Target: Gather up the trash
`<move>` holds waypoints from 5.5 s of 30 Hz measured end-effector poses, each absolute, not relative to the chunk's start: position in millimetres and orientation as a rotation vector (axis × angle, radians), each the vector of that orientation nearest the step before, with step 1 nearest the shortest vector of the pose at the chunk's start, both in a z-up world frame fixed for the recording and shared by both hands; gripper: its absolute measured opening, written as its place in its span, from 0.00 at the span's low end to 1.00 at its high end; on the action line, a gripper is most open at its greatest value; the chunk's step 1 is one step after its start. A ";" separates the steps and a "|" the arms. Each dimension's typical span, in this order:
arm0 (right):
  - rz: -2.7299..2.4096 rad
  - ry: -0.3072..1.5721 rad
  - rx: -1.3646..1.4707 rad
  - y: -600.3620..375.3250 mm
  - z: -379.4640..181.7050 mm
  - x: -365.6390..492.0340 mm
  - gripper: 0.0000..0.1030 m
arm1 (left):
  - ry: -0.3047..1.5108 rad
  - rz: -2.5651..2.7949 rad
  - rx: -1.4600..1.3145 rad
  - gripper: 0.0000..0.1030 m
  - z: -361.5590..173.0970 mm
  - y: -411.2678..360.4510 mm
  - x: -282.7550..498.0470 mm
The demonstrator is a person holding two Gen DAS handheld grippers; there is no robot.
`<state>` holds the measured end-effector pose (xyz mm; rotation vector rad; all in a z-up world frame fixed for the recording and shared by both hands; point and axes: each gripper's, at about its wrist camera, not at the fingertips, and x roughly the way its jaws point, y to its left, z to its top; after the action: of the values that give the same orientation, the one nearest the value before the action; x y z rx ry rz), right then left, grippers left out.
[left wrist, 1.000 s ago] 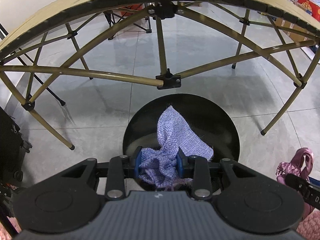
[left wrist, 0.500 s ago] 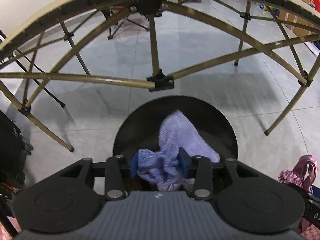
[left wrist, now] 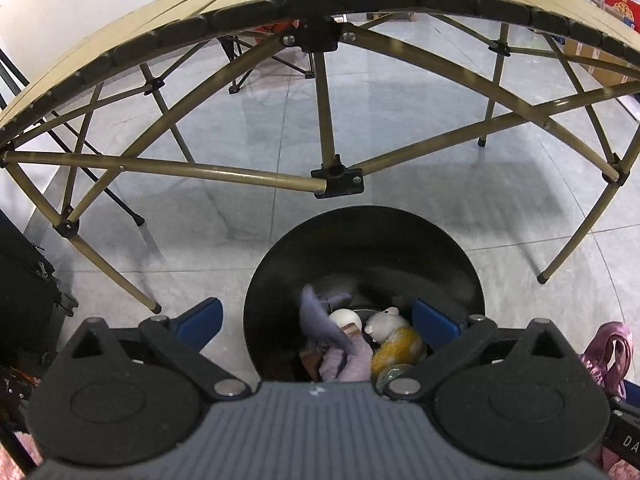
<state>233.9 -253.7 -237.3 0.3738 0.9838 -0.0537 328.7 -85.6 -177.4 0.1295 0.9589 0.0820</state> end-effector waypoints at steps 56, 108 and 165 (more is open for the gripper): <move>0.139 0.911 0.159 -91.1 -203.6 291.7 0.45 | 0.886 0.206 -0.042 1.00 -149.0 59.9 275.8; 0.113 0.938 0.121 -80.8 -208.2 300.8 1.00 | 0.874 0.191 -0.054 1.00 -146.5 72.1 260.0; 0.208 0.717 0.056 -141.8 -38.5 69.3 1.00 | 0.687 -0.038 0.025 1.00 -19.9 -1.9 58.6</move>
<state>69.3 -141.8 -38.5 0.0565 0.7169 0.2085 58.6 -1.9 -19.9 0.0252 0.6866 -0.0381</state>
